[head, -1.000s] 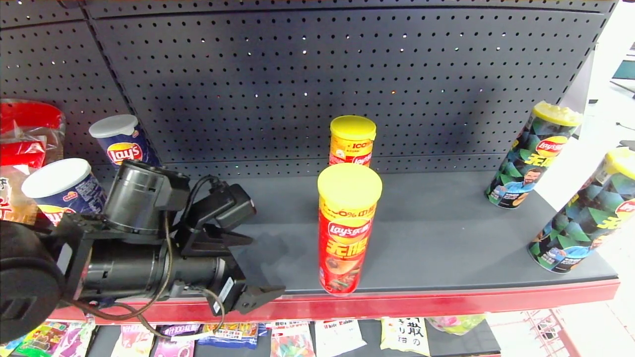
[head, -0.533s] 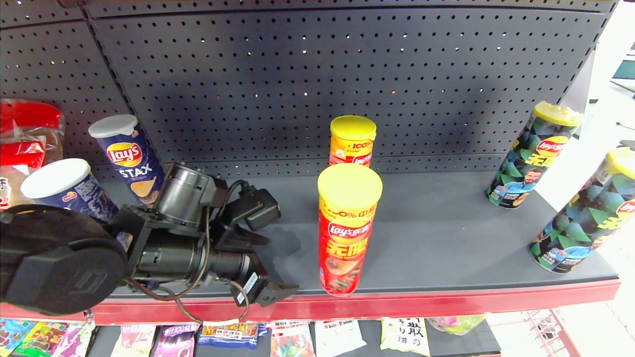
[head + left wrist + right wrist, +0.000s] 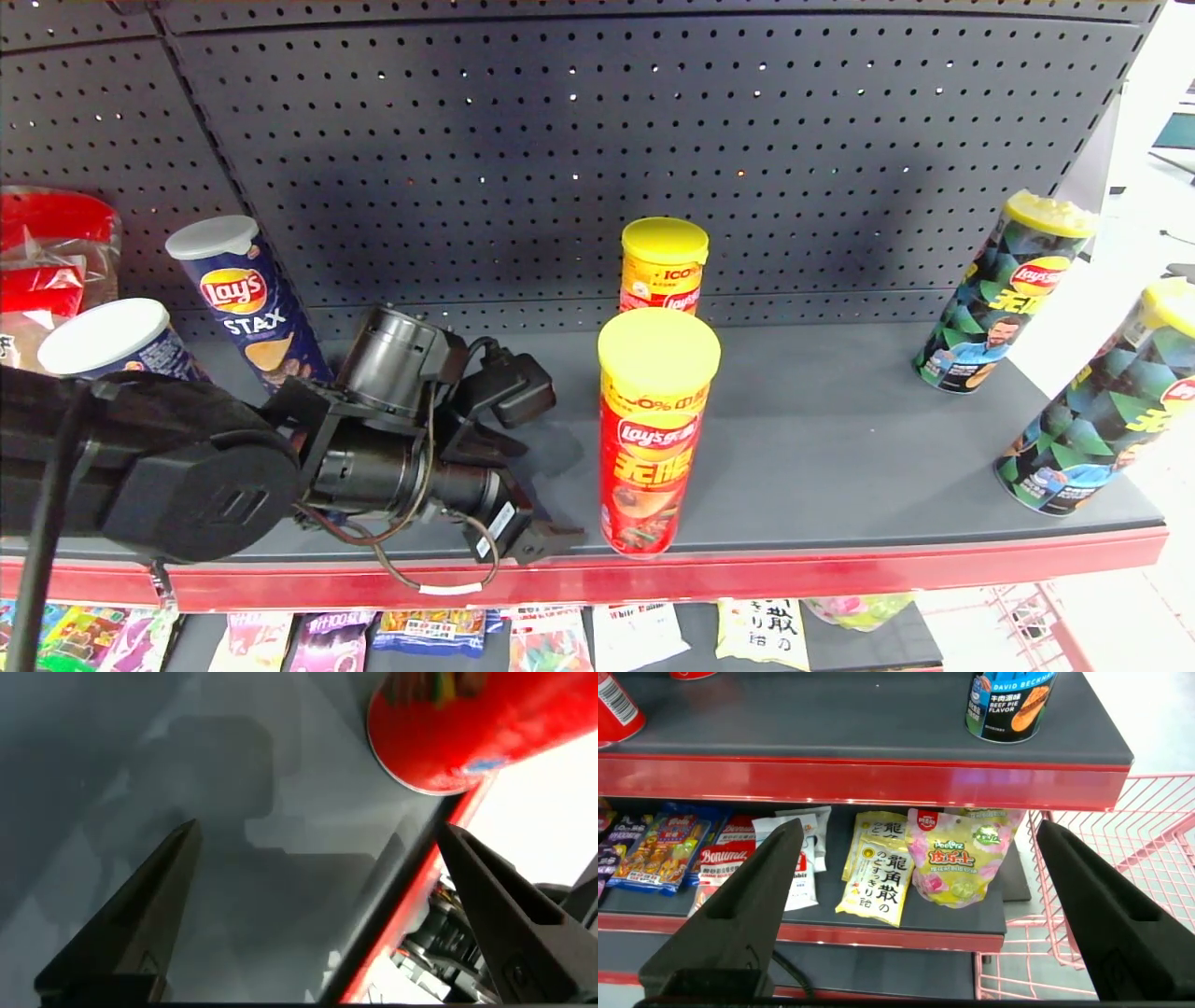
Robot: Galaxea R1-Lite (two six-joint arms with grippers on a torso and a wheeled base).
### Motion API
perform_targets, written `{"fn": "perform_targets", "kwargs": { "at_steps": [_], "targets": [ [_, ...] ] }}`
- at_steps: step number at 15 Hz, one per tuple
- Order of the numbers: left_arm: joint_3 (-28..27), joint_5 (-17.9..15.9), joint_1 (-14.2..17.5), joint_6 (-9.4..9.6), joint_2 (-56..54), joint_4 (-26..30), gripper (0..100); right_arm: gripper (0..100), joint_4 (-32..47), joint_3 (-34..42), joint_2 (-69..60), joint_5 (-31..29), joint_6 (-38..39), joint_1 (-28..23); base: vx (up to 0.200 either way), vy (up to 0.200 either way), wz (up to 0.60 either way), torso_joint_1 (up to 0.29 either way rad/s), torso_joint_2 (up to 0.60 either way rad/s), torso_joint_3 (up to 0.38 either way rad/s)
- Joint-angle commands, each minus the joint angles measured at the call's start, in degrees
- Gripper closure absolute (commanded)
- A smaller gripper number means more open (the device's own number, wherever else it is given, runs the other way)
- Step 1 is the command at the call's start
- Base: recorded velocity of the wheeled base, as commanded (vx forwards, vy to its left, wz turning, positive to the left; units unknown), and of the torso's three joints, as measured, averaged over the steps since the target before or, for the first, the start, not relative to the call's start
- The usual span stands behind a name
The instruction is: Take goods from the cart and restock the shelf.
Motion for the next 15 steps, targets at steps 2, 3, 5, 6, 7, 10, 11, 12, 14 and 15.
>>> {"fn": "perform_targets", "kwargs": {
  "at_steps": [2, 3, 5, 6, 7, 10, 11, 12, 14, 15],
  "targets": [
    [-2.0, 0.0, -0.2, -0.01, 2.0, 0.0, 0, 0, 0.0, 0.0, 0.1, 0.0, 0.0, 0.0, 0.0, 0.0, 0.0, 0.0, 0.0, 0.0],
    [-2.7, 0.0, -0.3, -0.01, 2.5, 0.0, 0, 0, 0.0, 0.0, 0.0, 0.0, 0.0, 0.0, 0.0, 0.0, 0.0, 0.0, 0.0, 0.0],
    [-3.8, 0.0, -0.2, -0.01, 3.4, 0.0, 0, 0, 0.0, 0.0, 0.1, 0.0, 0.0, 0.0, 0.0, 0.0, 0.0, 0.0, 0.0, 0.0],
    [-4.2, 0.0, -0.2, 0.08, 3.5, 0.0, 0, 0, 0.0, 0.0, 0.1, 0.0, 0.0, 0.0, 0.0, 0.0, 0.0, 0.0, 0.0, 0.0],
    [-4.3, 0.0, -0.3, -0.01, 3.7, 0.0, 0, 0, 0.0, 0.0, 0.1, 0.0, 0.0, 0.0, 0.0, 0.0, 0.0, 0.0, 0.0, 0.0],
    [-4.7, -0.1, -0.3, -0.01, 4.2, 0.0, 0, 0, 0.0, 0.0, 0.1, 0.0, 0.0, 0.0, 0.0, 0.0, 0.0, 0.0, 0.0, 0.0],
    [-4.8, -0.1, -0.2, -0.01, 4.2, 0.0, 0, 0, 0.0, 0.0, 0.1, 0.0, 0.0, 0.0, 0.0, 0.0, 0.0, 0.0, 0.0, 0.0],
    [-4.7, -0.1, -0.2, -0.01, 4.2, 0.0, 0, 0, 0.0, 0.0, 0.0, 0.0, 0.0, 0.0, 0.0, 0.0, 0.0, 0.0, 0.0, 0.0],
    [-4.8, -0.1, -0.2, -0.01, 4.4, 0.1, 0, 0, 0.0, 0.0, 0.1, 0.0, 0.0, 0.0, 0.0, 0.0, 0.0, 0.0, 0.0, 0.0],
    [-5.1, -0.1, -0.3, -0.01, 4.6, 0.1, 0, 0, 0.0, 0.0, 0.0, 0.0, 0.0, 0.0, 0.0, 0.0, 0.0, 0.0, 0.0, 0.0]
  ]
}}
